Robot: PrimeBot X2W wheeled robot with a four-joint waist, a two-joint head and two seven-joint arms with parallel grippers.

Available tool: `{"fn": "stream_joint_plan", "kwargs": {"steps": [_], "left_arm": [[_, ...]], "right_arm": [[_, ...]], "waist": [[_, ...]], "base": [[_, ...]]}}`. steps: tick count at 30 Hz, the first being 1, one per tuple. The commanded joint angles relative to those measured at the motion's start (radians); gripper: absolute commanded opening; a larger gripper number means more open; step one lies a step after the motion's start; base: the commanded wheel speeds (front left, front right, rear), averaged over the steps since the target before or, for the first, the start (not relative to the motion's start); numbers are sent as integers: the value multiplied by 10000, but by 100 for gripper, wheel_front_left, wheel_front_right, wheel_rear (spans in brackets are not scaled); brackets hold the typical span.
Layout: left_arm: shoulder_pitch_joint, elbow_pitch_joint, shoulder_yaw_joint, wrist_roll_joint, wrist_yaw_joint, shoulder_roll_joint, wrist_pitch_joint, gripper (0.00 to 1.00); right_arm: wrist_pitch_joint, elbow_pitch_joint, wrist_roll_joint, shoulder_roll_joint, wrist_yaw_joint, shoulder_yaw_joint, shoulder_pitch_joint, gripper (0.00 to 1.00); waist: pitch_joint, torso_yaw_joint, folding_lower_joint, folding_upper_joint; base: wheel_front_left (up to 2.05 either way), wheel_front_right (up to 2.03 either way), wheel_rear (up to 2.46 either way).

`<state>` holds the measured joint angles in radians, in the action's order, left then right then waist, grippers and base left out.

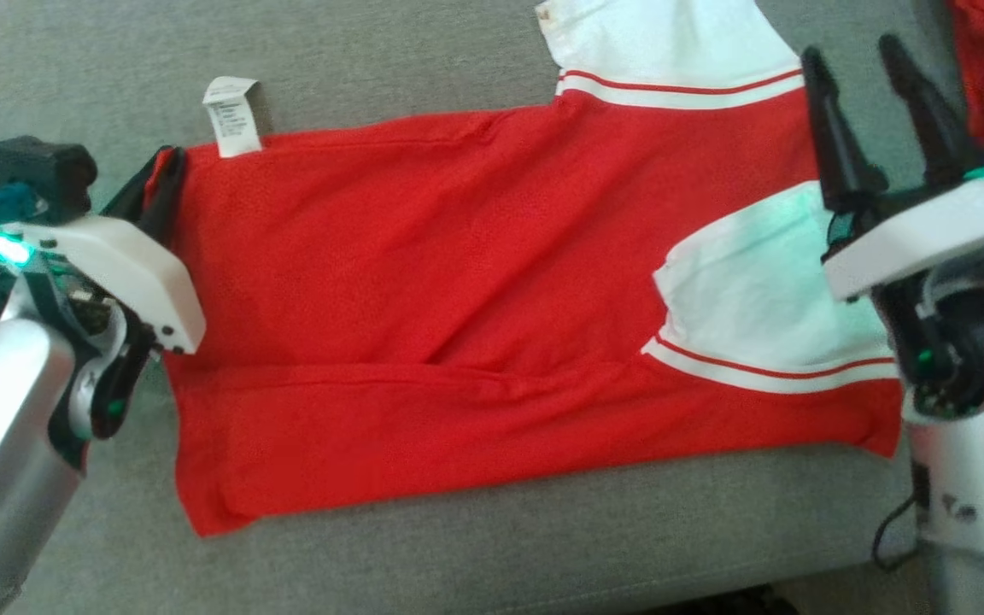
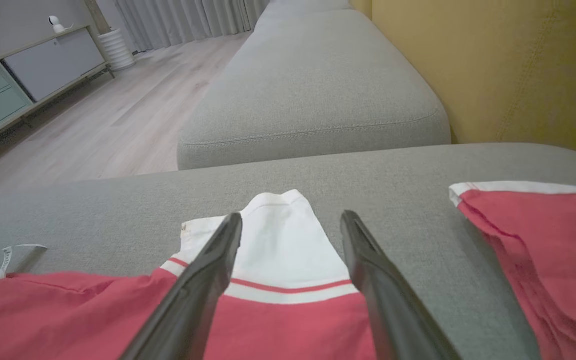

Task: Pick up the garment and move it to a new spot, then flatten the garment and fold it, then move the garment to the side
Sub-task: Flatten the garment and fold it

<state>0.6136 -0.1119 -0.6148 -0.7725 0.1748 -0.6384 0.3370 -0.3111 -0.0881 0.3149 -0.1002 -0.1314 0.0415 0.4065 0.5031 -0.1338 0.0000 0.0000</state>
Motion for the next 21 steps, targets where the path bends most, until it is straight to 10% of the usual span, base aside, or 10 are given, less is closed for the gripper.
{"fn": "stream_joint_plan", "kwargs": {"steps": [1, 21], "left_arm": [[108, 373, 353, 170, 41, -328, -147, 0], [1260, 994, -126, 753, -89, 1016, -1125, 0]], "right_arm": [[-194, -312, -112, -172, 7, 114, 530, 100], [-2872, 5436, -1258, -1461, 7, 134, 5583, 100]], "waist": [[-24, 160, 0, 0], [615, 1938, 0, 0]], "base": [[0, 0, 0], [0, 0, 0]]}}
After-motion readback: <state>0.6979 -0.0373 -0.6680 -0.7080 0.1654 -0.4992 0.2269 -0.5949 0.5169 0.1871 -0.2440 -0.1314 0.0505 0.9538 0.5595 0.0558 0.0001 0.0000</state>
